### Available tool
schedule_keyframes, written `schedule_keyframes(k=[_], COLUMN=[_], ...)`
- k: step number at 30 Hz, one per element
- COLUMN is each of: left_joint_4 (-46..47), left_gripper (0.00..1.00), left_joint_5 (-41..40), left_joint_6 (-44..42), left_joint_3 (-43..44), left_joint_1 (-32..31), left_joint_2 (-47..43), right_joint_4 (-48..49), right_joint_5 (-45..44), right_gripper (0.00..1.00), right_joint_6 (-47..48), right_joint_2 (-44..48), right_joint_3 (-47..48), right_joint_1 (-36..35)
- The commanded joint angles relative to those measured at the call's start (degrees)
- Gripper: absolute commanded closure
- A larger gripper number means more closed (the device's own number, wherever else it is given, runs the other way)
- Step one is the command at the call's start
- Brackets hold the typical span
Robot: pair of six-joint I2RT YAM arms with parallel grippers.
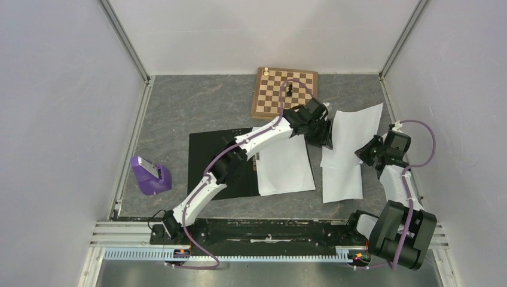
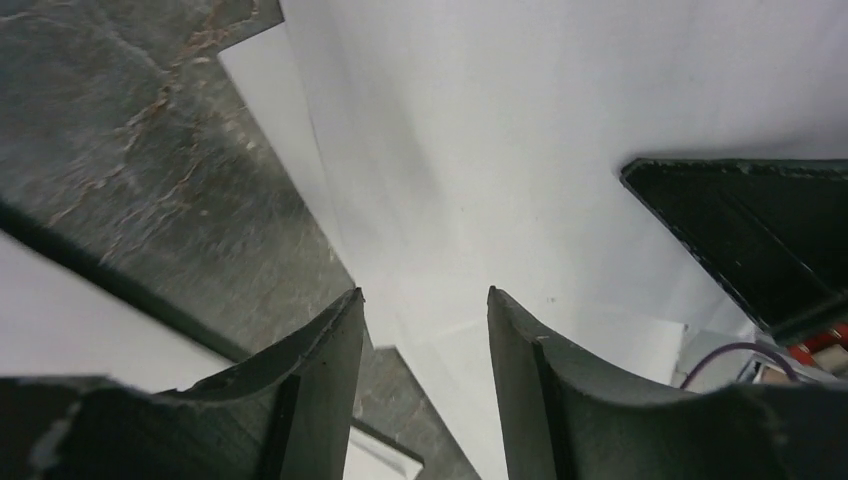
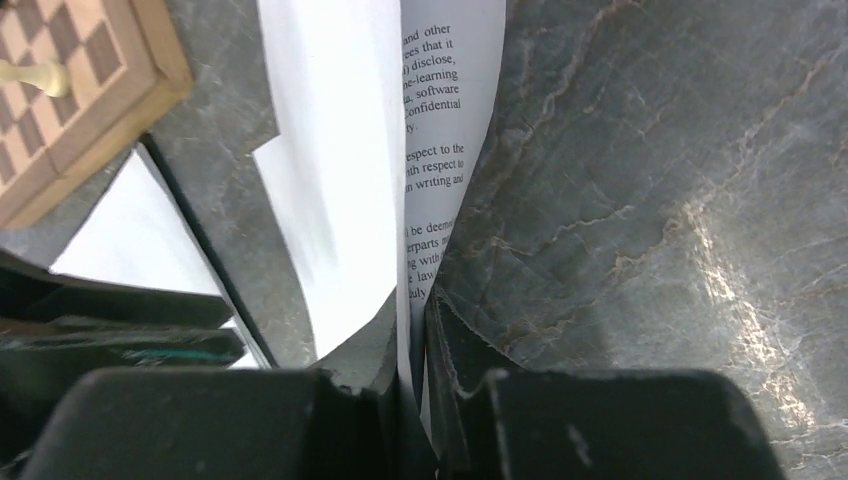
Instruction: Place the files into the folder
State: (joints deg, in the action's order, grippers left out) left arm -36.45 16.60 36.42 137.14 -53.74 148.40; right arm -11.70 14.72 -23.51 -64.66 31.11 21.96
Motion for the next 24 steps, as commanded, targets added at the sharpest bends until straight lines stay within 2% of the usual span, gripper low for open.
schedule_keyframes(k=[1, 7, 11, 16, 20, 24], left_joint_4=[2.18, 15.39, 23.2, 35.65, 49.89, 54.74], left_gripper=[0.43, 0.4, 0.34, 0.34, 0.32, 0.29], left_joint_5=[0.83, 7.42, 13.27, 19.98, 23.99, 24.14], left_joint_6=[3.24, 10.17, 13.98, 21.05, 30.72, 34.54], left_joint_3=[-6.16, -30.64, -40.98, -48.8, -53.33, -54.59], left_joint_1=[3.41, 10.78, 13.85, 15.36, 16.02, 16.03], left_joint_2=[-13.94, -28.43, -33.24, -35.26, -35.8, -37.23], right_joint_4=[-0.54, -1.67, -1.3, 1.82, 3.29, 5.48], right_joint_5=[2.84, 9.63, 14.88, 21.48, 24.15, 25.62], right_gripper=[0.89, 0.93, 0.94, 0.94, 0.94, 0.94], right_joint_6=[-1.06, -4.19, -7.33, -13.32, -17.2, -21.08], right_joint_2=[2.05, 3.69, 4.11, 4.95, 5.3, 5.13], right_joint_3=[4.31, 9.52, 13.0, 16.03, 19.39, 21.83], right_joint_1=[-0.05, 0.0, -0.14, -0.3, -1.72, -3.99])
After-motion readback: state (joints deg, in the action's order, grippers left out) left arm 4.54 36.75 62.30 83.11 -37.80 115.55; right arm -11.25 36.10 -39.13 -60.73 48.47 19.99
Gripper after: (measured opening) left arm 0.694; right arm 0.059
